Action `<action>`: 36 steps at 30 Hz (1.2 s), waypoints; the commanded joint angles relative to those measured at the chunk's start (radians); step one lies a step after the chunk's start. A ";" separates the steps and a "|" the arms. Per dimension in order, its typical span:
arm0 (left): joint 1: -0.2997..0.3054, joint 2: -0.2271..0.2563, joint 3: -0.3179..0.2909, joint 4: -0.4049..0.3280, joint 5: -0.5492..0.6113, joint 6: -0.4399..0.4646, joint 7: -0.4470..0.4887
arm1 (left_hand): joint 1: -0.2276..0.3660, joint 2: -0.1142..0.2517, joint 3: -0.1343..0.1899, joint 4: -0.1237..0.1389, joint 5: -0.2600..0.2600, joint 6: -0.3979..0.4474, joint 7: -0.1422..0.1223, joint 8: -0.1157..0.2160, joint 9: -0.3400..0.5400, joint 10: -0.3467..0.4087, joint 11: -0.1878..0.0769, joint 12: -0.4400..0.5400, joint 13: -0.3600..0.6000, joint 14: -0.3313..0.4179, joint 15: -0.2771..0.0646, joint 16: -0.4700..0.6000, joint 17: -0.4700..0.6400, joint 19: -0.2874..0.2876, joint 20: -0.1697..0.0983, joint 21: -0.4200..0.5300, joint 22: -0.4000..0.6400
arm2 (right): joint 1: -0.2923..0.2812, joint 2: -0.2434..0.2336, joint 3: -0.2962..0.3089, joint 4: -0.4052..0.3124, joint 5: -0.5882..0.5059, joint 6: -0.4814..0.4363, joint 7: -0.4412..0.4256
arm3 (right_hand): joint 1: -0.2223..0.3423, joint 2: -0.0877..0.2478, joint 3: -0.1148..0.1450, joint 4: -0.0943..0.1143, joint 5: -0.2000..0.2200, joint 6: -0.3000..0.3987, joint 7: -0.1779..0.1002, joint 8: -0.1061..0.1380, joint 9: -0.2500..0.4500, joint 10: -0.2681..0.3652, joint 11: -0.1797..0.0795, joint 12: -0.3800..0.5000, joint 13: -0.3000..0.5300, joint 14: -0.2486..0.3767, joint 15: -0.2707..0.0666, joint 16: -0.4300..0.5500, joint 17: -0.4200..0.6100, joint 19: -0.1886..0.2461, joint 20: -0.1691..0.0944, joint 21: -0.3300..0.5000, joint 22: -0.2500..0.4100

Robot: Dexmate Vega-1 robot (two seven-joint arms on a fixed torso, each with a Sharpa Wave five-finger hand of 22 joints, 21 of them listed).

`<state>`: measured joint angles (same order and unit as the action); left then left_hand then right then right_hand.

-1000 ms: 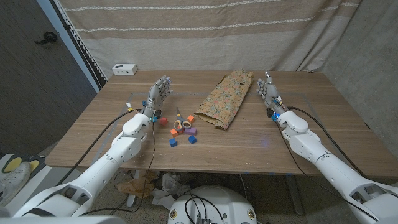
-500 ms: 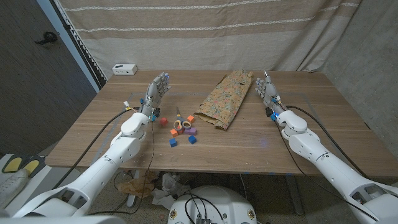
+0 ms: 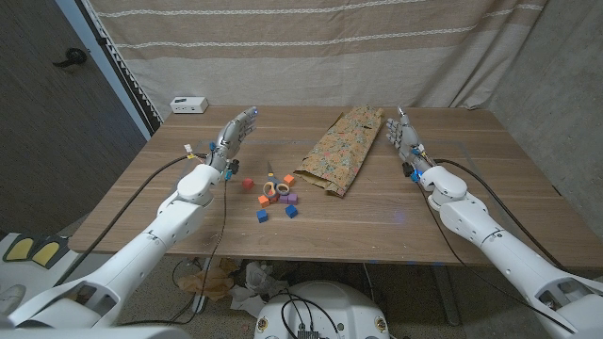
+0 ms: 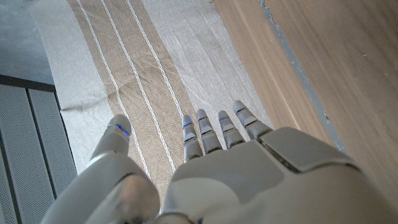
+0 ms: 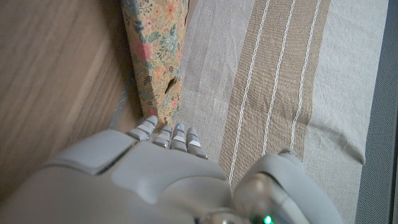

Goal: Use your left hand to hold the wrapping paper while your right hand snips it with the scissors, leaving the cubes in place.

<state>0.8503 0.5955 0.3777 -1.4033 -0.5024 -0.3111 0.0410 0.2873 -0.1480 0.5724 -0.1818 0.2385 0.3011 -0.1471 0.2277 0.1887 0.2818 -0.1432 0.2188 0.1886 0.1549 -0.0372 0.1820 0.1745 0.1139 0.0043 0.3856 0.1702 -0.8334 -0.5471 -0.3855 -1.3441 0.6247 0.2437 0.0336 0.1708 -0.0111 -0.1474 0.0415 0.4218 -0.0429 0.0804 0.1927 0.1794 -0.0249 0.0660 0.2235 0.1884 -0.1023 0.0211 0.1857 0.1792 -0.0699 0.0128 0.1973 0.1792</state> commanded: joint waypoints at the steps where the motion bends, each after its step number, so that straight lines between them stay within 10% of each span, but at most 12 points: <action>1: 0.045 0.072 -0.003 -0.114 0.089 0.047 0.062 | 0.030 -0.004 0.014 0.000 0.006 0.029 -0.003 0.010 0.005 0.040 -0.014 0.019 0.006 0.014 -0.083 0.011 0.002 0.013 -0.004 -0.011 0.001 | 0.007 -0.016 0.002 0.007 0.008 -0.003 0.033 | 0.005 0.003 -0.009 0.003 0.004 0.005 0.003 0.005 0.004 0.005 0.004 0.006 0.002 -0.004 -0.003 0.003 0.004 -0.007 0.001 0.003 0.004; 36: 0.053 0.312 -0.041 -0.329 0.326 0.252 0.087 | 0.153 0.006 0.054 0.000 0.015 0.080 -0.013 0.016 0.008 0.123 -0.033 0.037 0.015 0.037 -0.104 0.016 0.003 0.033 0.008 -0.051 0.003 | -0.029 -0.013 -0.014 -0.114 -0.108 -0.073 -0.179 | 0.012 -0.003 -0.026 -0.008 0.020 0.059 -0.015 0.016 0.004 0.070 -0.024 0.026 0.002 -0.014 -0.031 0.002 0.003 -0.017 0.022 0.005 0.005</action>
<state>0.9188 0.8543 0.3273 -1.6699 -0.2881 -0.1432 0.0944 0.4244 -0.1414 0.6207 -0.1810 0.2500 0.3682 -0.1574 0.2373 0.1932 0.3909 -0.1730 0.2479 0.1998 0.1826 -0.0375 0.1932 0.1743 0.1375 0.0069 0.3392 0.1699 -0.8619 -0.5663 -0.4040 -1.4597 0.5292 0.1701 -0.1192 0.1796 -0.0128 -0.1659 0.0353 0.4367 0.0091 0.0643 0.2037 0.1792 0.0342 0.0394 0.2443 0.1881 -0.1160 -0.0108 0.1809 0.1791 -0.0935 0.0333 0.1973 0.1790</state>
